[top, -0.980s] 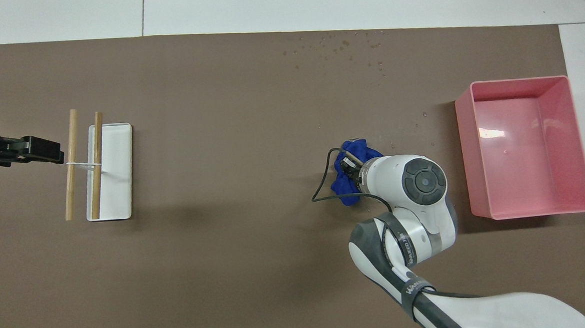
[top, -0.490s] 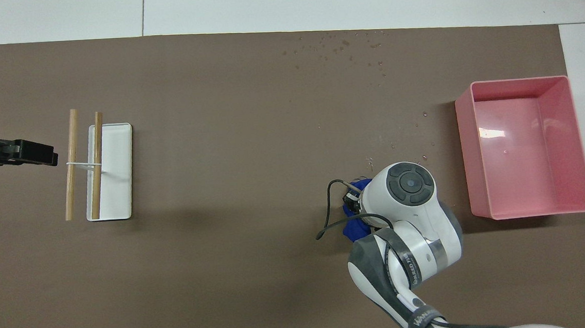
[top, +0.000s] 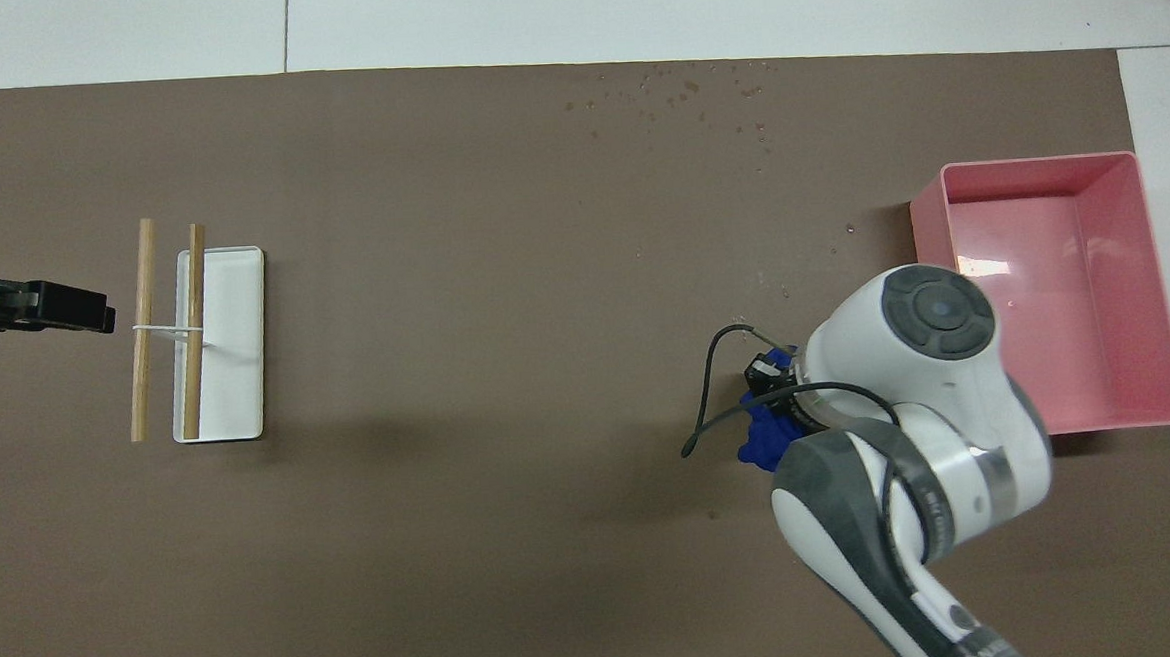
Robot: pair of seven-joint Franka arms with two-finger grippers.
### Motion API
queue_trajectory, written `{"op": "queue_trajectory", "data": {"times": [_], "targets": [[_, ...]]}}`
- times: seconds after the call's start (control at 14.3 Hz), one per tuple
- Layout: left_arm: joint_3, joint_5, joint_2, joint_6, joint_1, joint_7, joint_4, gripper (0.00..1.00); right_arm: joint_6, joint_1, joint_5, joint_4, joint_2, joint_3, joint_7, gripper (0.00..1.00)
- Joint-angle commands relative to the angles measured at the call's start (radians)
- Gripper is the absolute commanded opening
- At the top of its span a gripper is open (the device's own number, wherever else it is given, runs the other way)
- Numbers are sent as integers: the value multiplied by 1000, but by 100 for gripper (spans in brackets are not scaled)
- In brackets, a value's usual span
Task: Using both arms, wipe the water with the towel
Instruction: 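Move the cloth with the right gripper into the pink bin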
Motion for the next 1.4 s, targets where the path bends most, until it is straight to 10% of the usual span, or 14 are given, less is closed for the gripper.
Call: {"op": "queue_trajectory", "data": {"times": [0.0,0.91,0.98,1.12,1.33], "targets": [[18,9,-10,-11,-19,12,0,100,-71,-112,-44,84,-26,6,-132,0],[18,9,-27,-25,-18,10,9,100,157,-488,-118,4,139,11,-601,0],[18,9,-27,-26,-18,10,11,100,160,-487,-118,-3,141,11,-601,8],[18,9,-27,-26,-18,9,11,100,140,-477,-118,9,141,12,-601,80],[16,9,-27,-25,-18,9,11,100,63,-461,-124,65,115,21,-620,98]]}}
